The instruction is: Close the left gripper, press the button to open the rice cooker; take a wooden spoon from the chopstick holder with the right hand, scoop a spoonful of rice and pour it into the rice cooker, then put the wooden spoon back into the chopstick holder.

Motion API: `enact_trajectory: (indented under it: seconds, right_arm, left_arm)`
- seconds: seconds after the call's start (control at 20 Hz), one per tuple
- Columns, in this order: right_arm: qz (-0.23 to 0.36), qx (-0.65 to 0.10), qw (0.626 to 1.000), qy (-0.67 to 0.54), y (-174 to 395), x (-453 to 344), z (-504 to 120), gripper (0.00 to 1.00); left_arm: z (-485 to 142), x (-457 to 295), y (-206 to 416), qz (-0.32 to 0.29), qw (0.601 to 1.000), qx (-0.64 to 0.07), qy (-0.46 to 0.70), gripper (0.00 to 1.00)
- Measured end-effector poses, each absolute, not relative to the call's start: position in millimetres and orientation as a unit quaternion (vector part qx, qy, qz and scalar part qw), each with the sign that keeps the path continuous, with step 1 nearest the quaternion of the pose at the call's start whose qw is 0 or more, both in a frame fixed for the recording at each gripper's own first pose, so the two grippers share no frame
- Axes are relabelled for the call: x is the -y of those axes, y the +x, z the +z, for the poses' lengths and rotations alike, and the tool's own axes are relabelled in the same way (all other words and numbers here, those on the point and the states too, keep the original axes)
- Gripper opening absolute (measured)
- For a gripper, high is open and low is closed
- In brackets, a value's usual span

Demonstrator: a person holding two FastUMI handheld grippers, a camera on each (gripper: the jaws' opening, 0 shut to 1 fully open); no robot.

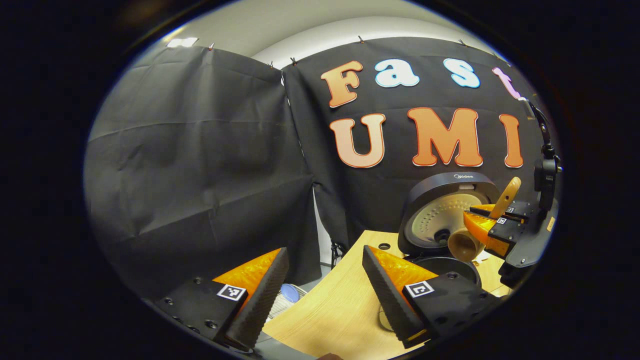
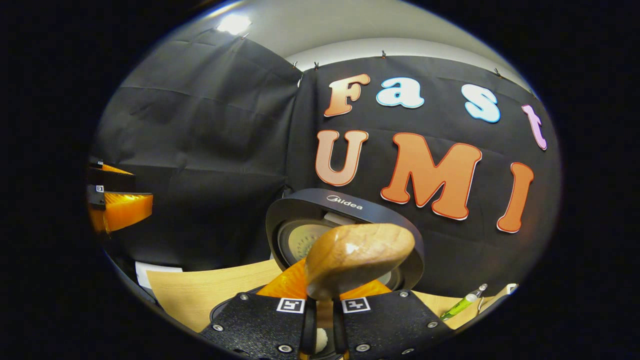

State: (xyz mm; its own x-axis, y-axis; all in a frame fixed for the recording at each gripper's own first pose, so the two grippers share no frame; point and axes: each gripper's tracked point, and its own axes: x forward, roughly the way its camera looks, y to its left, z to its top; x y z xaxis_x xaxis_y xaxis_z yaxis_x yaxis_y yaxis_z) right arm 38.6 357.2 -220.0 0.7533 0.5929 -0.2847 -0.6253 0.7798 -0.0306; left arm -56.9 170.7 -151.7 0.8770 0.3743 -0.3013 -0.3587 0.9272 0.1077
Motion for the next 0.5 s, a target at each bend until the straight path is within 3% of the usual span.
enact_trajectory:
  seconds: [0.5]
  right_arm:
    - [0.249, -0.267, 0.922, 0.129, 35, -249, -227, 0.13]
  left_arm:
    - [-147, -127, -47, 0.164, 0.973, -0.163, 0.024, 0.92]
